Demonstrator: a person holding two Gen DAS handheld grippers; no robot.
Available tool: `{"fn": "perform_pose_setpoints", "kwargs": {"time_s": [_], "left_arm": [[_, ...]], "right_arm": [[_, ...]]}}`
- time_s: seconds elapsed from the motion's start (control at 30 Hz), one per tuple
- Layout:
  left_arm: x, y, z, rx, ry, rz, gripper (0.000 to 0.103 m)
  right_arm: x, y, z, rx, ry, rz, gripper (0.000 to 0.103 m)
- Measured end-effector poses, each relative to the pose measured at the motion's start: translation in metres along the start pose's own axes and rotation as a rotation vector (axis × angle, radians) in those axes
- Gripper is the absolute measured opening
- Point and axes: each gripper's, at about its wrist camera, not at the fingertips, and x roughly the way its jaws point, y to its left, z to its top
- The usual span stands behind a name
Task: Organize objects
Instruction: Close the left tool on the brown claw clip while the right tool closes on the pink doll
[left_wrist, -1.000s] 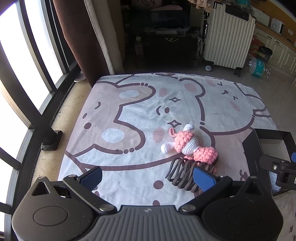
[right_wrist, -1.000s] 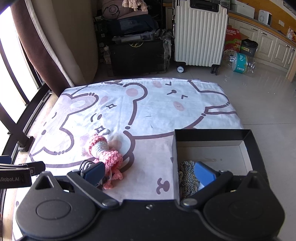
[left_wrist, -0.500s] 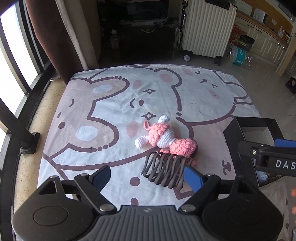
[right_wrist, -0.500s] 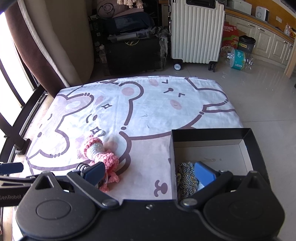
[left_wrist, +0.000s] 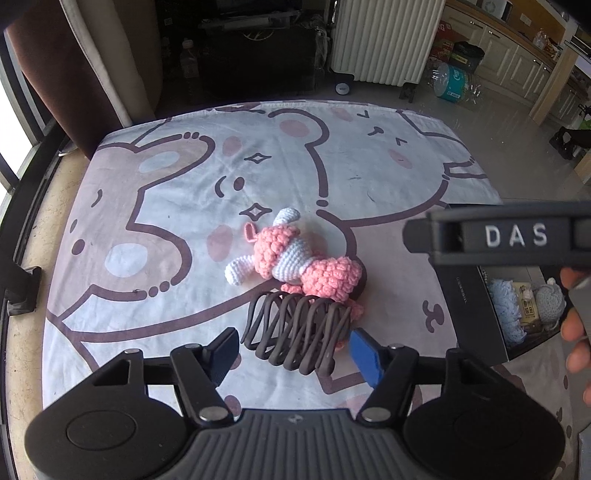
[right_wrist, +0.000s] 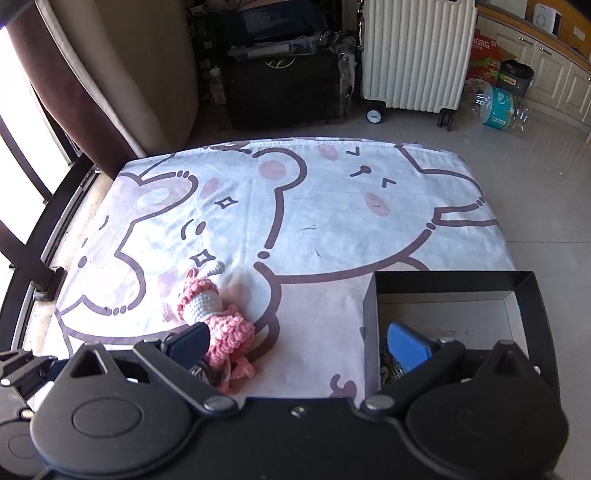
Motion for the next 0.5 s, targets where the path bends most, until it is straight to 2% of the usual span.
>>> {"fn": "perform_pose_setpoints", "kwargs": {"time_s": [0.23,0.33,0.43,0.5], "left_arm": [[0.015,-0.011,-0.001,0.071,0.024,-0.024,0.058],[0.023,-0.014,-0.004,0.114,0.037,0.004,0.058],[0.03,-0.012,-0.006,0.139,0.056,0.031,0.058],[0.032,-0.007,-0.007,0.134,0.058,0.034,0.058]], "right_arm": [[0.026,0.005,0.011,0.072,0.077,0.066,0.102],[0.039,0.007,0.006,0.108,0.109,0.111,0.086],[0.051,0.006,0.002,0.147,0.137,0.133,0.079],[0.056,0.003,0.001,0.18,0.149,0.145,0.078]]}}
